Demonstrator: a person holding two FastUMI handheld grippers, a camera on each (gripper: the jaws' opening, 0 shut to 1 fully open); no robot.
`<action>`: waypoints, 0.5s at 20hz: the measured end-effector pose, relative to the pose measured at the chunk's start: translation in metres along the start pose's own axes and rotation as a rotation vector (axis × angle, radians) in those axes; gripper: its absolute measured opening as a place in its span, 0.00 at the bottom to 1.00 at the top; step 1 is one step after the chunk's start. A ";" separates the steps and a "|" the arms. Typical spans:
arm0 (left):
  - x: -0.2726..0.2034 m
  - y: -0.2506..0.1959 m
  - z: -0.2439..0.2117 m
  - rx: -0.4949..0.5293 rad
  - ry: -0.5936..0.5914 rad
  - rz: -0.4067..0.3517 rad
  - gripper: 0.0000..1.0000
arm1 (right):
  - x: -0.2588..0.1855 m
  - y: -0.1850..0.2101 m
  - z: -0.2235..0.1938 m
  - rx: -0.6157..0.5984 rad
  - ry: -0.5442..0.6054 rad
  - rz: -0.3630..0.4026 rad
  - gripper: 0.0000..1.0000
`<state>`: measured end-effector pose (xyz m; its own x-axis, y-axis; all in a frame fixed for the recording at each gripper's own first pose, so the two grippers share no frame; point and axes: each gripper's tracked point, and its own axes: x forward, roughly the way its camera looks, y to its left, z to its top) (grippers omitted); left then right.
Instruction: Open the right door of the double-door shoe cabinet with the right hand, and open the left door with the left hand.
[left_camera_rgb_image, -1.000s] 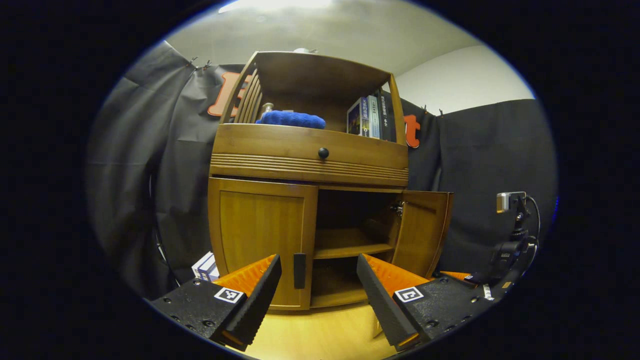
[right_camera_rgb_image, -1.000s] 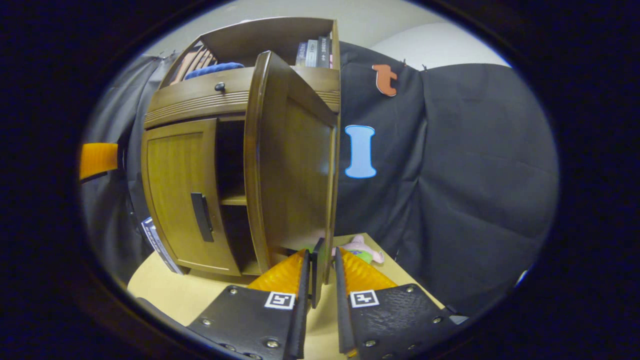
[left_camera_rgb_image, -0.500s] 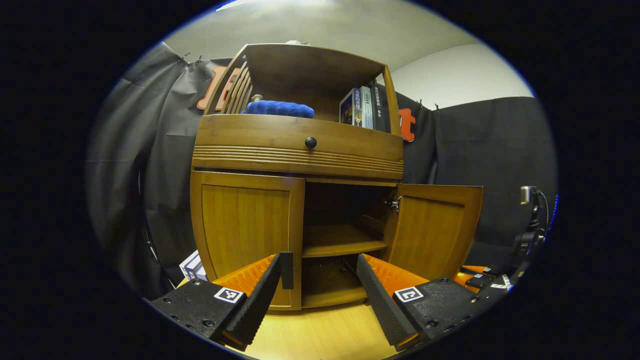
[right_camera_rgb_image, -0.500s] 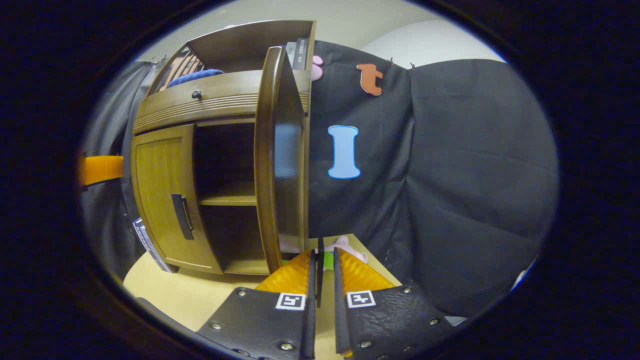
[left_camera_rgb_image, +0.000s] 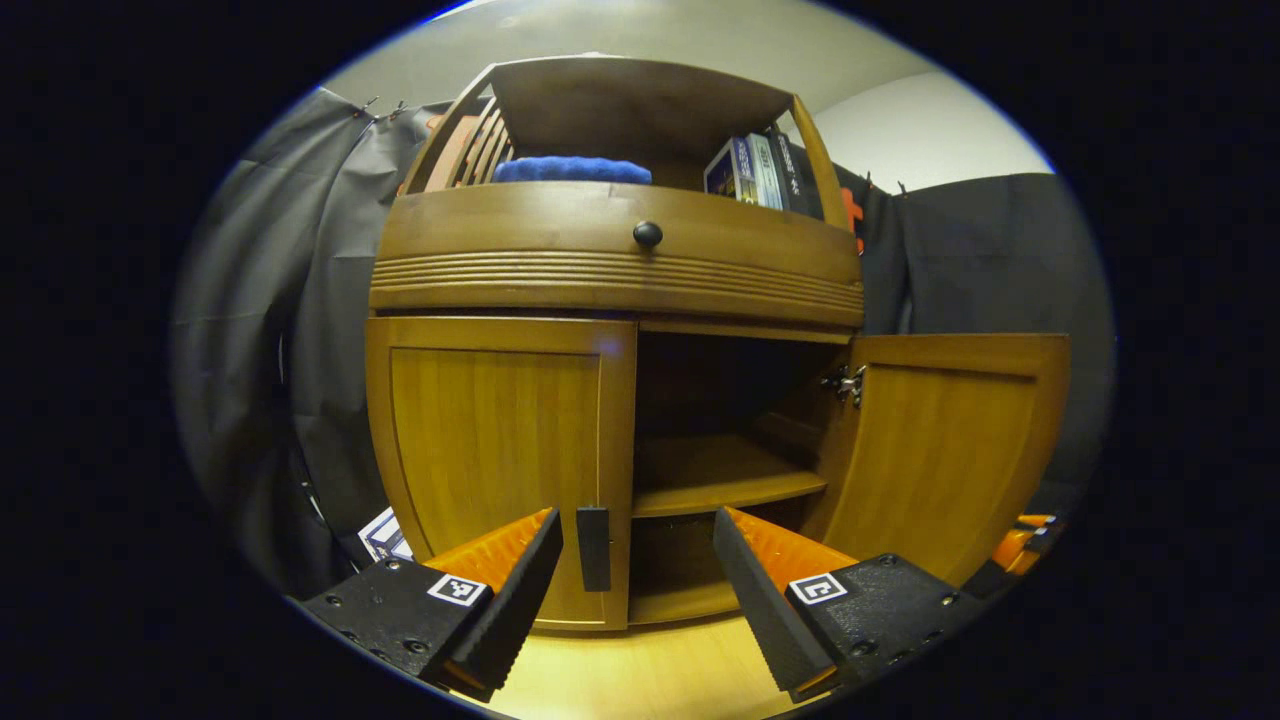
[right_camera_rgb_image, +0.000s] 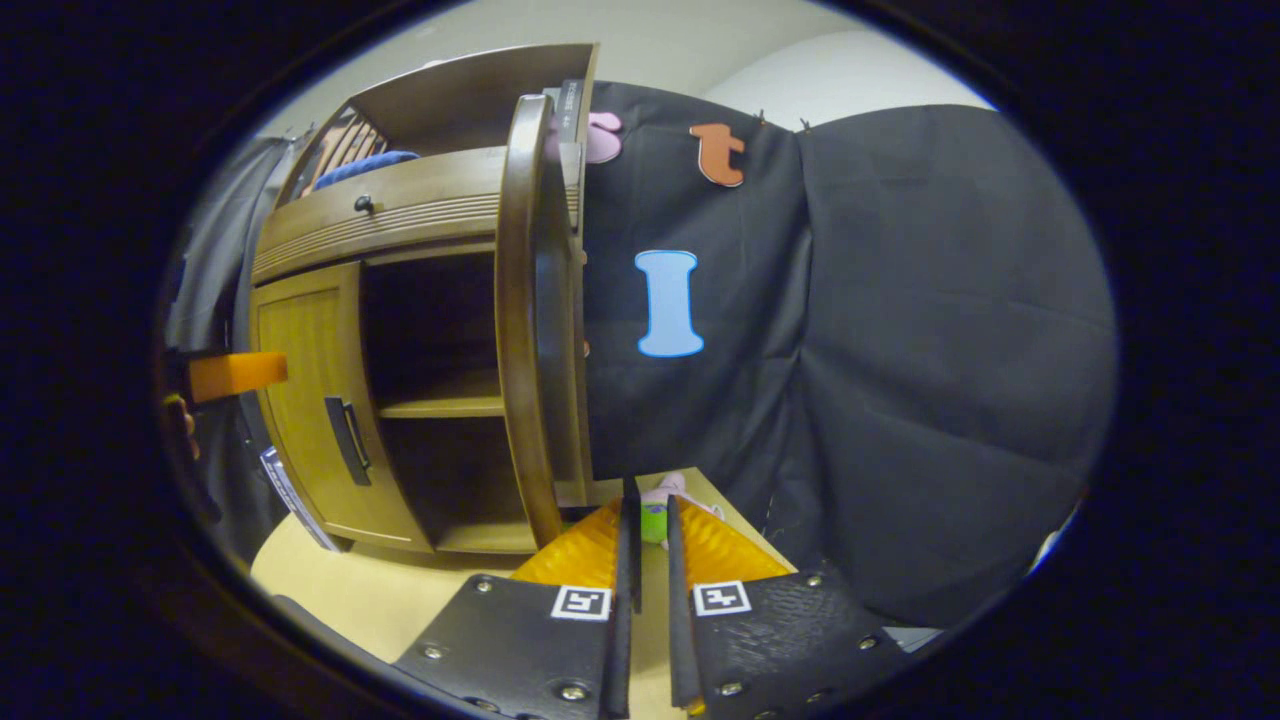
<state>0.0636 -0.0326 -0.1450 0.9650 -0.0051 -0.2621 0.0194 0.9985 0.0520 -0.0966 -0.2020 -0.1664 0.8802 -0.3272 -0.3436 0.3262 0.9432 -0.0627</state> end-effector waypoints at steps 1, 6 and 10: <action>0.009 0.002 -0.006 0.005 0.010 0.011 0.94 | 0.001 -0.002 0.000 0.001 0.002 0.005 0.16; 0.057 0.017 -0.029 -0.005 0.060 0.059 0.93 | 0.003 -0.005 -0.001 0.033 0.016 0.023 0.16; 0.085 0.033 -0.046 -0.009 0.090 0.102 0.95 | 0.007 -0.016 0.001 0.054 0.022 0.016 0.16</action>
<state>0.1340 0.0019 -0.2096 0.9346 0.1011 -0.3410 -0.0806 0.9940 0.0739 -0.0948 -0.2191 -0.1669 0.8780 -0.3103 -0.3645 0.3309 0.9437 -0.0065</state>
